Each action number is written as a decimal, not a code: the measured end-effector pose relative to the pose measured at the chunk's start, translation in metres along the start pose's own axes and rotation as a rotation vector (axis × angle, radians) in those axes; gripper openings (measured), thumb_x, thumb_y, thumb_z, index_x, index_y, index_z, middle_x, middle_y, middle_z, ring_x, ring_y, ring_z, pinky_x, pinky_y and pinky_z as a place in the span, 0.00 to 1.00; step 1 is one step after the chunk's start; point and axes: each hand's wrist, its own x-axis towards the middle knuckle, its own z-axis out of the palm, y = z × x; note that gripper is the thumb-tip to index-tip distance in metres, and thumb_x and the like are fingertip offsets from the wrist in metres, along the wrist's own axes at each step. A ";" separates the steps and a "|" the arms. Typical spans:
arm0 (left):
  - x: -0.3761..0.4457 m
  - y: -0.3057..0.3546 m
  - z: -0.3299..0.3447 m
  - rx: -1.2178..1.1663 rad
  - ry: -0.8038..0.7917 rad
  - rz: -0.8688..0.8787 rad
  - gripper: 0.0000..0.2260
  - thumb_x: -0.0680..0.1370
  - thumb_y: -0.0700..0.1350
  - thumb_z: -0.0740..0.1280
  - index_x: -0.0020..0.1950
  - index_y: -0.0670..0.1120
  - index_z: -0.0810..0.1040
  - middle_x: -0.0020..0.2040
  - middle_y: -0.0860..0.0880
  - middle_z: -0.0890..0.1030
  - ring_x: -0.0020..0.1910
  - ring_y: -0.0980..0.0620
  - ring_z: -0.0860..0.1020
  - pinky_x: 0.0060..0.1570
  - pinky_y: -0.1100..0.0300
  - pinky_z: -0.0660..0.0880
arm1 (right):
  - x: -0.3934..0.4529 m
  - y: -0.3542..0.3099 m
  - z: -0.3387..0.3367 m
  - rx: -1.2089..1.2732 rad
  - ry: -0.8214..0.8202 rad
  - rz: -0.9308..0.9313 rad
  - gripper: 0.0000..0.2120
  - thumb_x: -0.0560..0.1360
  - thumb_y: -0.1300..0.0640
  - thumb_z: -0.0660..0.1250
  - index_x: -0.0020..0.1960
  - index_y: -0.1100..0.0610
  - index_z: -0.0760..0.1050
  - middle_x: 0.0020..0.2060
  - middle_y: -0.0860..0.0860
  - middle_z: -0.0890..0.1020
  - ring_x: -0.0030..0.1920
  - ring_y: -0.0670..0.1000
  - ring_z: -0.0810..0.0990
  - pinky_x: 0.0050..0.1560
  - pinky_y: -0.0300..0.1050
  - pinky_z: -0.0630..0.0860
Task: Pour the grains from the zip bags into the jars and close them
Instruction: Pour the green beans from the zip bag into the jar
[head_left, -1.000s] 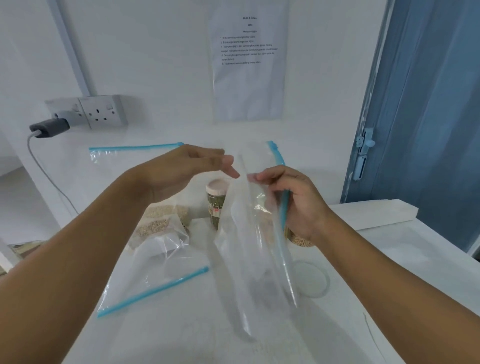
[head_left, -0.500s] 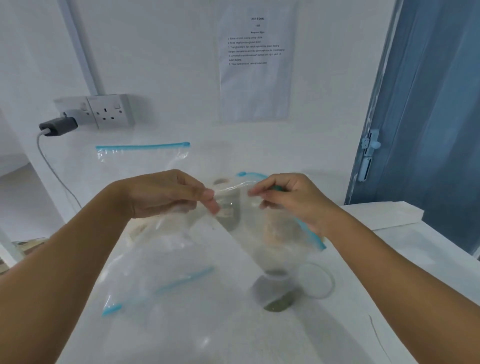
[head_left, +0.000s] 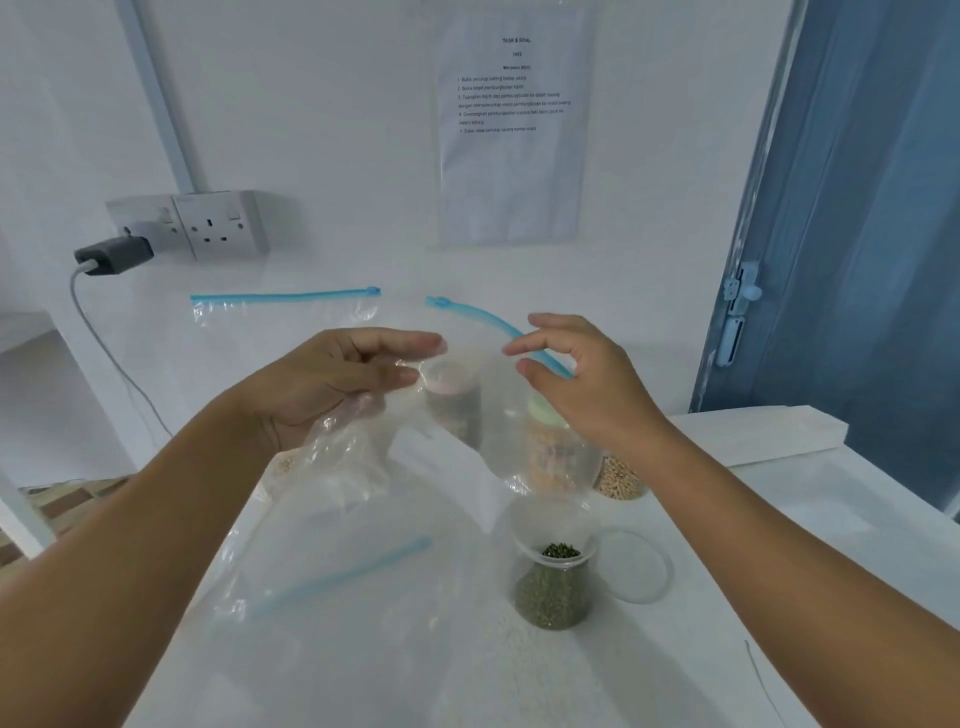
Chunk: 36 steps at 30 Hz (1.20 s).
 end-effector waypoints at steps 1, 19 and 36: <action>0.001 0.001 -0.001 -0.019 0.032 0.005 0.18 0.75 0.37 0.71 0.64 0.48 0.83 0.66 0.56 0.83 0.55 0.55 0.75 0.41 0.69 0.74 | 0.000 0.001 0.001 -0.024 0.044 -0.019 0.10 0.80 0.55 0.72 0.56 0.41 0.85 0.69 0.42 0.75 0.70 0.42 0.70 0.66 0.28 0.60; 0.003 0.037 -0.024 -0.604 0.035 0.305 0.16 0.75 0.36 0.72 0.60 0.51 0.87 0.71 0.48 0.80 0.51 0.61 0.71 0.40 0.72 0.69 | -0.008 -0.001 0.045 1.013 -0.160 0.380 0.17 0.73 0.51 0.74 0.60 0.39 0.85 0.61 0.41 0.80 0.75 0.50 0.71 0.77 0.56 0.64; 0.013 0.007 -0.016 -0.506 0.292 0.082 0.12 0.82 0.40 0.66 0.62 0.52 0.82 0.65 0.55 0.84 0.57 0.44 0.86 0.54 0.57 0.81 | 0.018 0.017 0.005 1.039 0.018 0.413 0.13 0.80 0.67 0.67 0.63 0.59 0.82 0.60 0.53 0.86 0.56 0.54 0.87 0.43 0.38 0.84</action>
